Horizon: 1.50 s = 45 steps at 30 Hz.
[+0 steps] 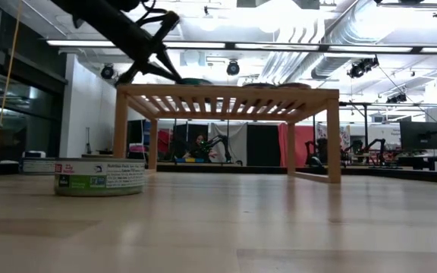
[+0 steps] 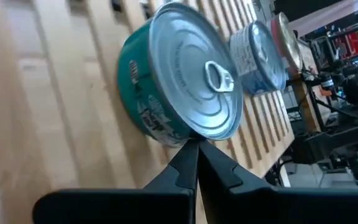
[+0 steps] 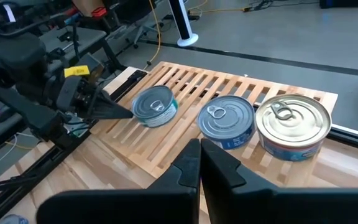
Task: Stack canned seafood by type on shelf
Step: Adjust the green tuna can on the shelf, then adjust the pink tuna can on the shelf
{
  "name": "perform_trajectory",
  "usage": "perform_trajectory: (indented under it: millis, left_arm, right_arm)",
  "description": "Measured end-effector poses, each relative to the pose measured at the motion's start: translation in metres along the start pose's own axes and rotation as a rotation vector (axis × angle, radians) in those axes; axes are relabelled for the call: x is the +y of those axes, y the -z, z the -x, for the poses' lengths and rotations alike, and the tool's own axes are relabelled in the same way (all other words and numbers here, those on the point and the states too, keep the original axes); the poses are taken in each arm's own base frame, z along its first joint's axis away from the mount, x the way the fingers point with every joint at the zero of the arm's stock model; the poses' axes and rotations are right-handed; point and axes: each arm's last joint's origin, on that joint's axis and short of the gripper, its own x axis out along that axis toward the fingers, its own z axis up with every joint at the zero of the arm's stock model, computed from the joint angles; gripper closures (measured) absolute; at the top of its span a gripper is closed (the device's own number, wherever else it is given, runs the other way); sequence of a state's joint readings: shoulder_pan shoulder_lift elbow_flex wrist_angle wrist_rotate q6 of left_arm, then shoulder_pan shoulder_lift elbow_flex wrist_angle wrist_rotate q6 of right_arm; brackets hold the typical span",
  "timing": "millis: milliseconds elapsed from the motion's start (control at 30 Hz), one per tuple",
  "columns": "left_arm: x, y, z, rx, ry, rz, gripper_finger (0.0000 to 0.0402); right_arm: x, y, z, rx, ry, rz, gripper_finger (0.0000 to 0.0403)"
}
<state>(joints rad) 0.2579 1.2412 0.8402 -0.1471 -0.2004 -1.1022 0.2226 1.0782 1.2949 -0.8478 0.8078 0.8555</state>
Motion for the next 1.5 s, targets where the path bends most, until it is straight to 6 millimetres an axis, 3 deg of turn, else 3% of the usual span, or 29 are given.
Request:
perform_trajectory:
  millis: [200, 400, 767, 1167, 1367, 1500]
  left_arm:
    - [-0.009, -0.015, -0.008, -0.032, -0.014, -0.036, 0.0402]
    - [-0.003, -0.023, -0.004, -0.038, -0.062, -0.045, 0.0402]
    - [-0.012, -0.027, 0.049, -0.082, 0.008, -0.115, 0.0402]
    - [-0.037, -0.023, 0.109, -0.196, 0.3, -0.318, 0.0401]
    - [-0.051, -0.021, 0.136, -0.282, 0.495, -0.399, 0.0402]
    - [-0.056, -0.016, 0.142, -0.282, 0.546, -0.43, 0.0402]
  right_arm:
    - [0.001, -0.001, 0.0, -0.008, -0.01, -0.014, 0.0403]
    - [0.002, -0.001, 0.0, -0.01, -0.013, -0.016, 0.0403]
    - [-0.001, -0.001, -0.001, -0.006, 0.009, -0.014, 0.0403]
    - [-0.068, -0.018, -0.055, 0.106, 0.508, -0.144, 0.0403]
    - [-0.107, -0.03, -0.092, 0.308, 0.583, -0.154, 0.0403]
    - [-0.123, -0.03, -0.117, 0.43, 0.574, -0.124, 0.0403]
